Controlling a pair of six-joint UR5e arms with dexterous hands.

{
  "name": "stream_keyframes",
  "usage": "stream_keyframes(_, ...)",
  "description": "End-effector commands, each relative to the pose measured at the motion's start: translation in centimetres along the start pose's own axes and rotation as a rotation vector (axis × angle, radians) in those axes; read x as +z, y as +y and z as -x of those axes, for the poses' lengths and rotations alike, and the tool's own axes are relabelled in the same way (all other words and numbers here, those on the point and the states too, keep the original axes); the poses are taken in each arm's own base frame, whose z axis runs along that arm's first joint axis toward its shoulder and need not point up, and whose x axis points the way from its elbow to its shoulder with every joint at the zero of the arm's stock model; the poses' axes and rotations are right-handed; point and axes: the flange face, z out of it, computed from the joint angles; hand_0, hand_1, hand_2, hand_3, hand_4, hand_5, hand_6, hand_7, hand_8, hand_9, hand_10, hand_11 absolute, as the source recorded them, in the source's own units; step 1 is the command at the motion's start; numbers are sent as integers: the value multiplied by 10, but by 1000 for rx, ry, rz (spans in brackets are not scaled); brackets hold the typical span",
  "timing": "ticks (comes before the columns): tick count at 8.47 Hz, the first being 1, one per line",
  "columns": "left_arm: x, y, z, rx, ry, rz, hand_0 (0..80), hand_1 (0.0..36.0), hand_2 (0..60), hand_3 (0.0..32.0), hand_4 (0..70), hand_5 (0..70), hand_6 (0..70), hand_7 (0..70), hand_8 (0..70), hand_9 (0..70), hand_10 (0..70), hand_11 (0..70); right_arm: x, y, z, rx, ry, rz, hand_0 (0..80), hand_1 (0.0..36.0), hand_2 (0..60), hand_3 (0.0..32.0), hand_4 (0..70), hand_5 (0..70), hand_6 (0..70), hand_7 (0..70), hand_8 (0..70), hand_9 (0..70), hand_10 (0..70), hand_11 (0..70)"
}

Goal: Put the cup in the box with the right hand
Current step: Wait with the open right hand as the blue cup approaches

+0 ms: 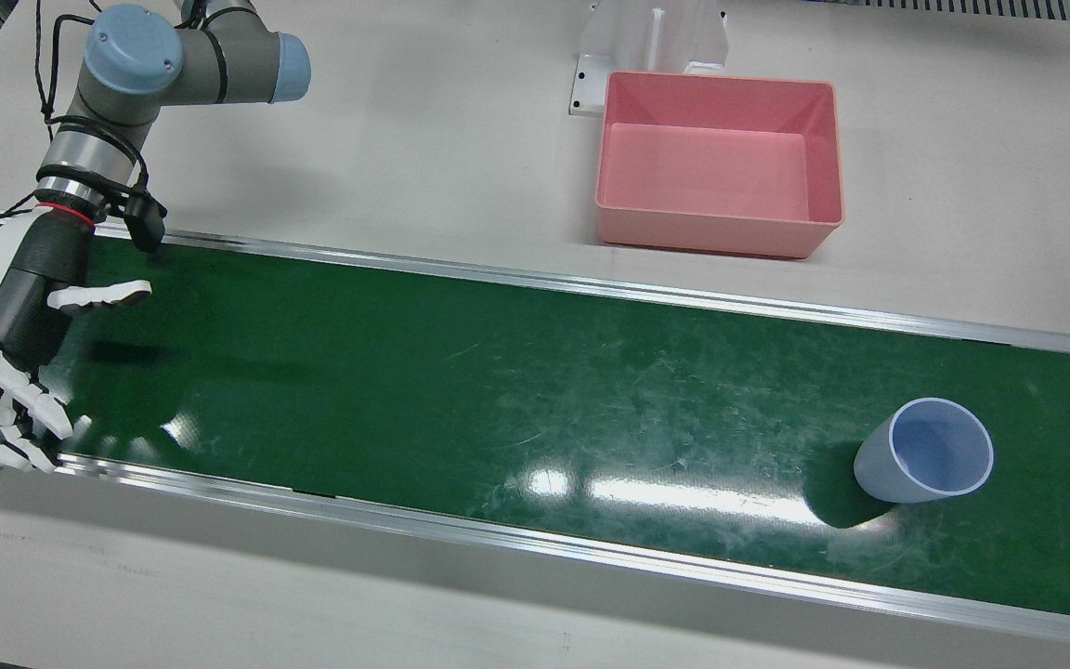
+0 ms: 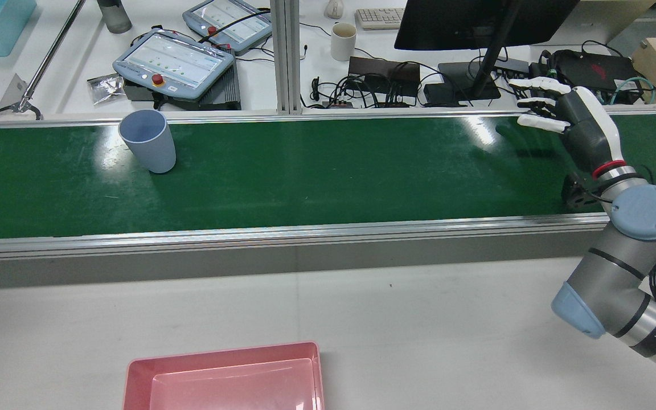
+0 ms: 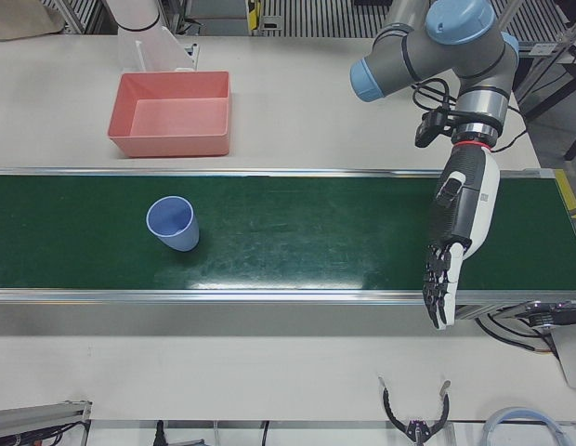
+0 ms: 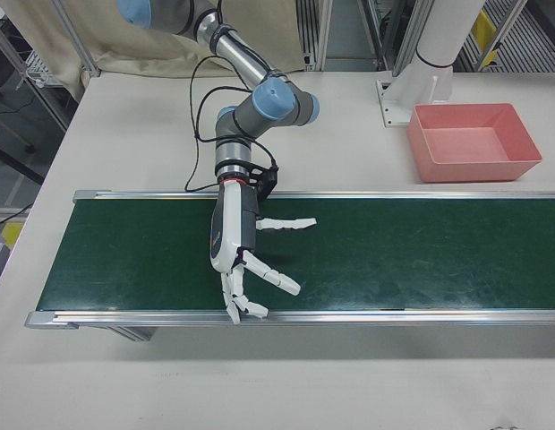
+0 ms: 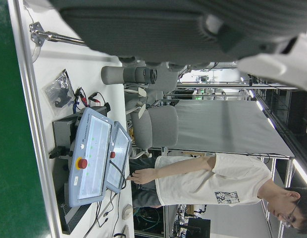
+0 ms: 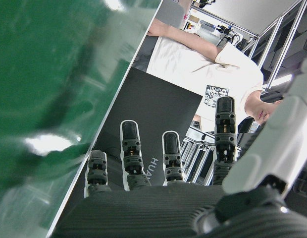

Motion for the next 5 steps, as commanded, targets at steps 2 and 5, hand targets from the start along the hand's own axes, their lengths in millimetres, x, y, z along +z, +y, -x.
stream_keyframes(2,0,0,0,1,0,0,0,0,0,0,0,0,0,0,0,0,0,0,0,-1,1,-4,4,0,524,66,0,320,266,74,50,416,216,261,94,142)
stream_keyframes(5,0,0,0,1,0,0,0,0,0,0,0,0,0,0,0,0,0,0,-3,8,-9,0,21,14,521,61,0,320,292,71,51,425,217,266,93,140)
